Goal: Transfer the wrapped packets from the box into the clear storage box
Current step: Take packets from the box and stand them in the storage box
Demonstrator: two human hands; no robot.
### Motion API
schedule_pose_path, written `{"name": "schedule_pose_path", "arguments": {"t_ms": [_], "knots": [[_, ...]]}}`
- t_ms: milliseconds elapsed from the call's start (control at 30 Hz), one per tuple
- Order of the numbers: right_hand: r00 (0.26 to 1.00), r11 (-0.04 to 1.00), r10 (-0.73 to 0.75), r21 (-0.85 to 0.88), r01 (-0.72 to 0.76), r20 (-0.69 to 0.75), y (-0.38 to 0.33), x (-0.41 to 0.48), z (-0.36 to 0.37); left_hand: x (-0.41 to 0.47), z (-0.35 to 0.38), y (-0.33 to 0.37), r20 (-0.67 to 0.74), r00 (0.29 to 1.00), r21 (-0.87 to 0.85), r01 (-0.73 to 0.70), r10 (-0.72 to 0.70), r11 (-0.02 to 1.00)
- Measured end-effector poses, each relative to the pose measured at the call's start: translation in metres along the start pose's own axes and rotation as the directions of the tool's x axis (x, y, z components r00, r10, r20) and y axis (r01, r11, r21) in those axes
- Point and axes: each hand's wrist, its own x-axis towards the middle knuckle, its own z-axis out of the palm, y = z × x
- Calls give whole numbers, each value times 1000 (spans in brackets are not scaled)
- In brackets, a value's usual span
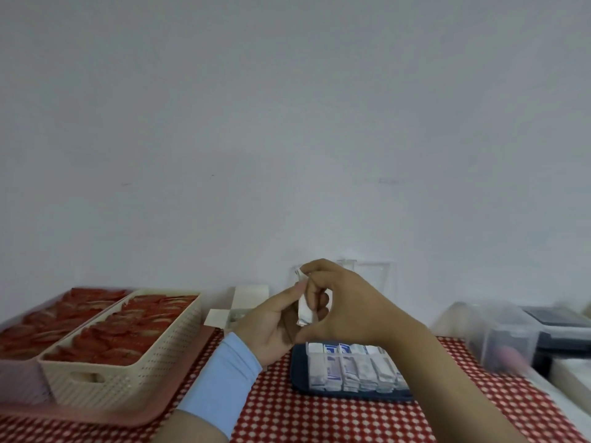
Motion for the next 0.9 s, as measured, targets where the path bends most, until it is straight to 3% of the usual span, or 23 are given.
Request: {"name": "schedule_pose_path", "arguments": {"t_ms": [200, 333, 433, 567, 733, 900], "knots": [[980, 905, 201, 382, -186, 1, 8, -1, -18, -3, 8, -1, 30, 999, -126, 39, -35, 991], [976, 923, 217, 323, -207, 5, 12, 1, -26, -5, 13, -4, 53, 996, -73, 81, -77, 994], [971, 895, 237, 386, -224, 13, 13, 1, -31, -2, 10, -5, 38, 993, -55, 115, -113, 992], [967, 897, 256, 375, -233, -11, 17, 5, -34, 0, 3, -4, 120, 978, 4, 172, -171, 985], [945, 870, 322, 378, -316, 49, 19, 8, -34, 4, -2, -7, 65, 984, -49, 172, -168, 984], [948, 876, 315, 371, -308, 44, 19, 14, -27, 7, 1, -12, 44, 991, -48, 129, -127, 990]]}}
